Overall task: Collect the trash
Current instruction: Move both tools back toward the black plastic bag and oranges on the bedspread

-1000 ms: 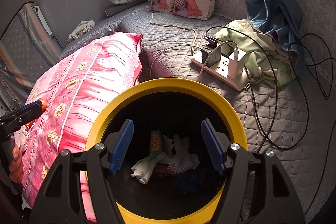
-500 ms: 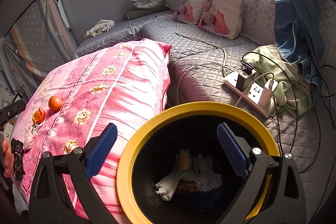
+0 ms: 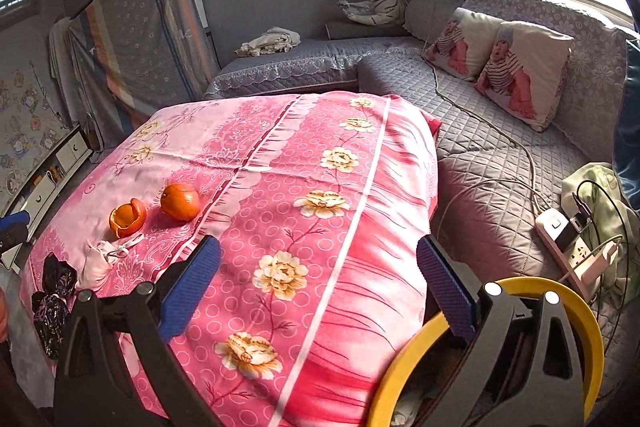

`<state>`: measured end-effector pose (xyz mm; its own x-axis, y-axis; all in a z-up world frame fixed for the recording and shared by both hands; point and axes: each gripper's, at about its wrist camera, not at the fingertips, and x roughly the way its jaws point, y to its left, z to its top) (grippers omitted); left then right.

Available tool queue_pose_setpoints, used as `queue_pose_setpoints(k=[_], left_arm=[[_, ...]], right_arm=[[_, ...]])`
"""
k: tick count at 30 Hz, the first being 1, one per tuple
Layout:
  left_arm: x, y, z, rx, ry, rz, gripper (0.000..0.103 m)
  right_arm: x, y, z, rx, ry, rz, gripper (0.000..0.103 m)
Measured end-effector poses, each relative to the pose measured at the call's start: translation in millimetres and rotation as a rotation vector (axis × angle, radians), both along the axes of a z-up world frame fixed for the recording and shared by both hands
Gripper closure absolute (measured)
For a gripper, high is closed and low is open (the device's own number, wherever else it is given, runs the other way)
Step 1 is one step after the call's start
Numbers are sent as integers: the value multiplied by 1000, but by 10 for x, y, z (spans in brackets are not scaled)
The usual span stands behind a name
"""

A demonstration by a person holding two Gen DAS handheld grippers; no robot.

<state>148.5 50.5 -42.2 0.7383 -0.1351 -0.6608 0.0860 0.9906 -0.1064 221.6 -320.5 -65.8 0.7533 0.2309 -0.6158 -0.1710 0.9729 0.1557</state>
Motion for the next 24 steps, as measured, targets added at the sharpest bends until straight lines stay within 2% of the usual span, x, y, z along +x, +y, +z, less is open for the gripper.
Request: queue_pose_setpoints(k=[4,7,14,19,24], left_arm=[[-229,368,-85,-14,9,74,8],[-371,504,-210,-40,41,90,8],[-554,532,-441,-40,73,105,8],[-563,562,-541,-39,86,118,8],[-520,583,-638,-72,113,105,8]], right_arm=[[213,468,-24,-30,14,91,9],[329,795,-62,-66,25,151,9],[527,1391,-157,-152,27,260,9],[669,1714,-258,-212,37,297,9],[818,1950,-370,-247,46,323,9]])
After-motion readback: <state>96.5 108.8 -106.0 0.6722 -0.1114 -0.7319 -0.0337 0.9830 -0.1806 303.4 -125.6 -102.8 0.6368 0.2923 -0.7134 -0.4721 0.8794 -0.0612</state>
